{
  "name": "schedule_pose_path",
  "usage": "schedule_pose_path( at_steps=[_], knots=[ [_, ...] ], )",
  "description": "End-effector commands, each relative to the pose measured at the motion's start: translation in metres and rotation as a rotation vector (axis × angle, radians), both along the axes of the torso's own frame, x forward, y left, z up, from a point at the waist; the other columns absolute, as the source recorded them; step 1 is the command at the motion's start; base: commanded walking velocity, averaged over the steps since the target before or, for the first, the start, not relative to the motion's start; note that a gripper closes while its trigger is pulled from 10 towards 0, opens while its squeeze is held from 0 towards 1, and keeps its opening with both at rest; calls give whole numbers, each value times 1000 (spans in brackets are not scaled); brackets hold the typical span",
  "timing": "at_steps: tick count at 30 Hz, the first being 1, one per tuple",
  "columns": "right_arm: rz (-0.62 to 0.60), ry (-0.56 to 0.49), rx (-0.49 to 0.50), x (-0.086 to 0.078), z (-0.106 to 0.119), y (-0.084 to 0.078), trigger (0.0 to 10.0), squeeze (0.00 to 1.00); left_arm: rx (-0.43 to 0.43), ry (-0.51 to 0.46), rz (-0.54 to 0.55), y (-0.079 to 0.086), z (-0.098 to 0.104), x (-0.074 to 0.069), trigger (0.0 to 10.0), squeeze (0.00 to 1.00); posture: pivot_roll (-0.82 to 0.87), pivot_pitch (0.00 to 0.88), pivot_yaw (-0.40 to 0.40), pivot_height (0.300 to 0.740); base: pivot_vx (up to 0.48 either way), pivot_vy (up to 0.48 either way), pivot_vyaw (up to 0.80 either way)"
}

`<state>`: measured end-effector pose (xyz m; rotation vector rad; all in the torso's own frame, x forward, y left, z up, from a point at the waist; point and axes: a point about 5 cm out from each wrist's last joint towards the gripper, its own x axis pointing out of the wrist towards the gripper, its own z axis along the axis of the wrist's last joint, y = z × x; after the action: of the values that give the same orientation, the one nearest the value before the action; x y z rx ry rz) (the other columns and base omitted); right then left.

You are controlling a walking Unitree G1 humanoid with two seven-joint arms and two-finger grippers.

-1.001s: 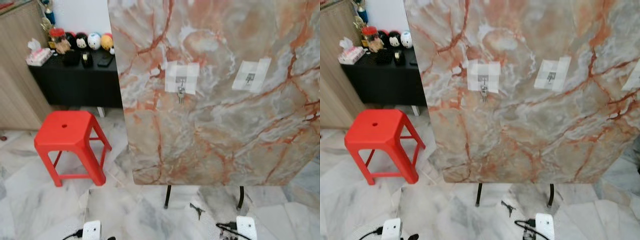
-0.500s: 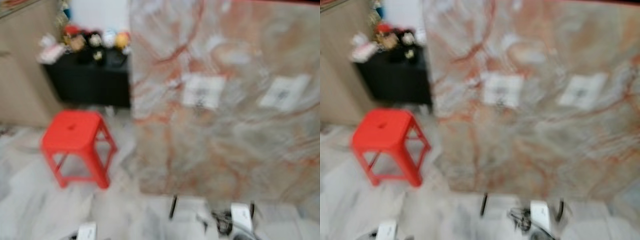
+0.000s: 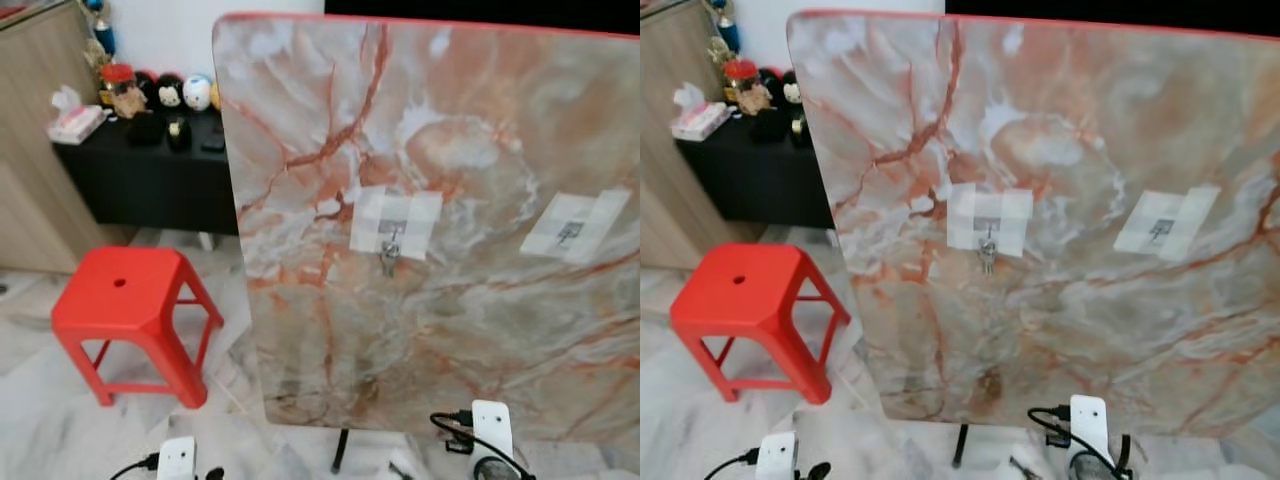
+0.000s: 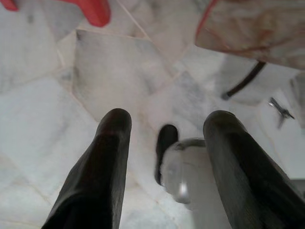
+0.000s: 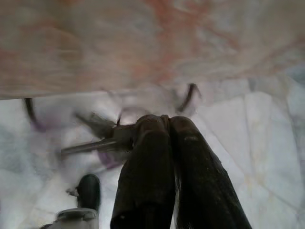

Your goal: Hang keys on a hook

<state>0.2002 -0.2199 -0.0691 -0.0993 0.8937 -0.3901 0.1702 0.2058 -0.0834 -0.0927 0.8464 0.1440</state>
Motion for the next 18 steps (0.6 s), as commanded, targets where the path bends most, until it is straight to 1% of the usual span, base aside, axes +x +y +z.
schedule_pose_path(
  at_steps=[1,2,3,4,5,7,8,10,12,13,14,15,18],
  knots=[
    [-56,-22,-44,2,4,-12,10000,0,1,31,-8,0,-4,-8,10000,0,59,63,-67,740,0,0,0],
    [-93,-50,-113,6,11,-21,10000,0,3,31,-7,0,-4,-8,10000,0,63,67,-69,740,0,0,0],
    [-105,-83,-198,12,18,-29,10000,0,4,31,-6,0,-4,-8,10000,0,66,69,-69,740,0,0,0],
    [-92,-130,-326,20,30,-37,10000,0,6,31,-5,1,-4,-8,10000,0,63,71,-69,740,0,0,0],
    [-92,-130,-326,20,30,-37,10000,0,6,31,-5,1,-4,-8,10000,0,63,71,-69,740,0,0,0],
    [-5,-185,-535,32,46,-43,10000,0,7,30,-4,1,-4,-8,10000,0,61,71,-68,740,0,0,0],
    [86,-269,-714,47,63,-45,10000,0,9,30,-5,1,-4,-8,10000,0,60,72,-67,740,0,0,0],
    [116,-328,-780,54,73,-43,10000,0,9,30,-7,1,-4,-8,10000,0,57,71,-65,740,0,0,0],
    [122,-383,-823,61,82,-42,10000,0,9,30,-9,1,-4,-8,10000,0,57,71,-65,740,0,0,0],
    [153,-424,-872,67,89,-39,10000,0,8,30,-11,1,-3,-8,10000,0,56,73,-64,740,0,0,0],
    [193,-491,-945,77,101,-33,10000,0,10,28,-17,1,-3,-7,10000,0,58,73,-63,740,0,0,0],
    [197,-515,-967,80,105,-31,10000,0,11,27,-21,0,-3,-7,10000,0,59,73,-63,740,0,0,0],
    [195,-553,-994,86,113,-29,10000,0,14,27,-28,0,-3,-6,10000,0,59,73,-63,740,0,0,0]
  ],
)
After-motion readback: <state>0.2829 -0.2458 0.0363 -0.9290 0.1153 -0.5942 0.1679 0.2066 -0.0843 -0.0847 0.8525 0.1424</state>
